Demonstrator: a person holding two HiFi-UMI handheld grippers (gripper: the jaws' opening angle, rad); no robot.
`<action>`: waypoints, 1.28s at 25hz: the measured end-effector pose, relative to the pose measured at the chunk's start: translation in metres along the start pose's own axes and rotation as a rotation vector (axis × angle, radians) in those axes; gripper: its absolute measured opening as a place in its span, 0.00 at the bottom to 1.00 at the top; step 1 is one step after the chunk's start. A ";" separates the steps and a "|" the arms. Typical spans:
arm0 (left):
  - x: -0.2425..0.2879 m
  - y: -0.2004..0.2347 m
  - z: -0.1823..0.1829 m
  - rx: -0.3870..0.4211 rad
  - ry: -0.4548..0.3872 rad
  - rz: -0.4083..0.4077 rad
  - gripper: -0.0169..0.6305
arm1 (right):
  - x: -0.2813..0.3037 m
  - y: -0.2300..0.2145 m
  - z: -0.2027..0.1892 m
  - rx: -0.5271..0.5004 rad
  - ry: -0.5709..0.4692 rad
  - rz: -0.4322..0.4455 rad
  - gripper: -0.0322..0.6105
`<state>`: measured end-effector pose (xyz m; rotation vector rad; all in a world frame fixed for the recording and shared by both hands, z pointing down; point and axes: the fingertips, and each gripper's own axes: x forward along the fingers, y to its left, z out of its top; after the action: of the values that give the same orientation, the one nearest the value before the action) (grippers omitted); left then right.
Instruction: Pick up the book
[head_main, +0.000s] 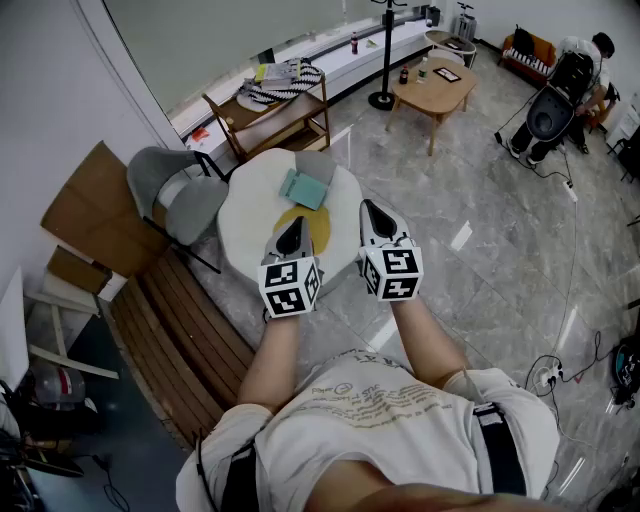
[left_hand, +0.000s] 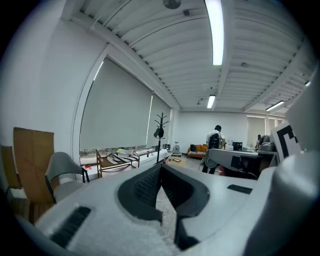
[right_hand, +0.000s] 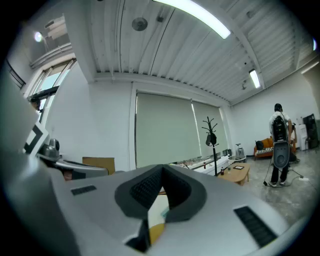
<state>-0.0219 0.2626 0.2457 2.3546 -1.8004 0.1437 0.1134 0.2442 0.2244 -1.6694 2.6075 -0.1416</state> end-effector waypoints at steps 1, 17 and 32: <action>0.001 -0.002 -0.001 0.003 0.003 -0.004 0.05 | 0.000 -0.001 0.000 0.000 0.000 0.001 0.09; 0.009 -0.032 -0.002 0.031 0.009 -0.020 0.05 | -0.006 -0.031 0.001 0.025 -0.007 -0.009 0.09; 0.034 -0.094 -0.004 0.058 0.004 -0.008 0.05 | -0.029 -0.090 0.004 0.026 -0.020 0.020 0.09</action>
<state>0.0778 0.2552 0.2478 2.3987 -1.8085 0.2015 0.2071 0.2324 0.2288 -1.6279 2.5953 -0.1557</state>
